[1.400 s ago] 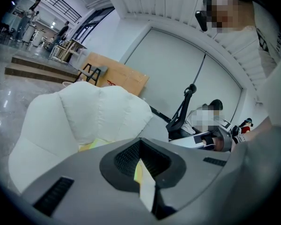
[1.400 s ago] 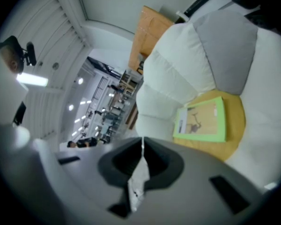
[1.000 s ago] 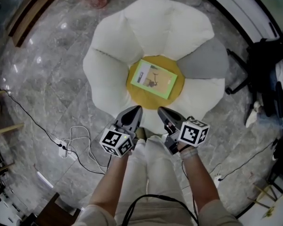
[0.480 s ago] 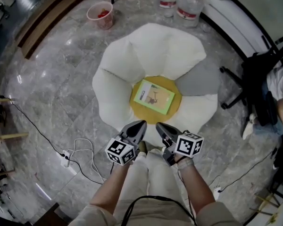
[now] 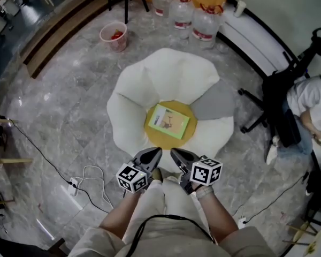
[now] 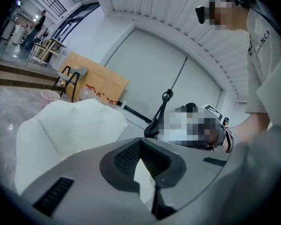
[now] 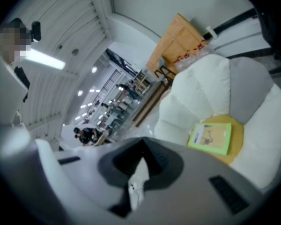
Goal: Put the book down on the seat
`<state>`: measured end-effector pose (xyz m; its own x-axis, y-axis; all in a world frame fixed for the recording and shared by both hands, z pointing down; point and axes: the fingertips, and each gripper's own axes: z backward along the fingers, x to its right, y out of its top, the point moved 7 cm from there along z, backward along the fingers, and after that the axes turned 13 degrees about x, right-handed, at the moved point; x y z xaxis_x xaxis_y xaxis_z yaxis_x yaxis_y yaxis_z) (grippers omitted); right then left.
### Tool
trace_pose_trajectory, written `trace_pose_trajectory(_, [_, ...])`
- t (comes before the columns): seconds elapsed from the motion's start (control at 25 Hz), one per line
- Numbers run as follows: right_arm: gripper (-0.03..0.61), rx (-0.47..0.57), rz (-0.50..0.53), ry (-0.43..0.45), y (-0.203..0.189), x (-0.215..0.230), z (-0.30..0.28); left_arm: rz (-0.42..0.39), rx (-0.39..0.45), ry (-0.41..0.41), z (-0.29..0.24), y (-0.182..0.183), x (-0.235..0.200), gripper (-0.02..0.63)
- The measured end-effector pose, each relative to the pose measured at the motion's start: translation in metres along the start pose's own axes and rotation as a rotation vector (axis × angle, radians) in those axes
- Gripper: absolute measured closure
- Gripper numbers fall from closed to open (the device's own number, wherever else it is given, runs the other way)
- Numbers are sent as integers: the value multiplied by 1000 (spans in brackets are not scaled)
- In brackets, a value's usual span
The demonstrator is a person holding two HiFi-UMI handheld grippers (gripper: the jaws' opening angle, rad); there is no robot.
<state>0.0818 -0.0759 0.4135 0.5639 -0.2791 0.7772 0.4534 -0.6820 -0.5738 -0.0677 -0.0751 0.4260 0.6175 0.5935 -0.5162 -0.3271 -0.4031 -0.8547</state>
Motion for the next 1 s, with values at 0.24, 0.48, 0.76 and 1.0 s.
trace_pose_trajectory(0.24, [564, 4, 53, 7, 20, -23, 15, -18, 20, 10, 7, 34, 7, 591])
trace_pose_trajectory(0.48, [563, -17, 124, 19, 37, -49, 30, -32, 60, -6, 11, 66, 24, 591])
trace_pose_trajectory(0.76, [563, -2, 153, 52, 45, -76, 38, -39, 69, -41, 16, 85, 40, 591])
trace_pose_trajectory(1.0, [563, -13, 208, 63, 50, -96, 49, -38, 67, -95, 20, 99, 57, 591])
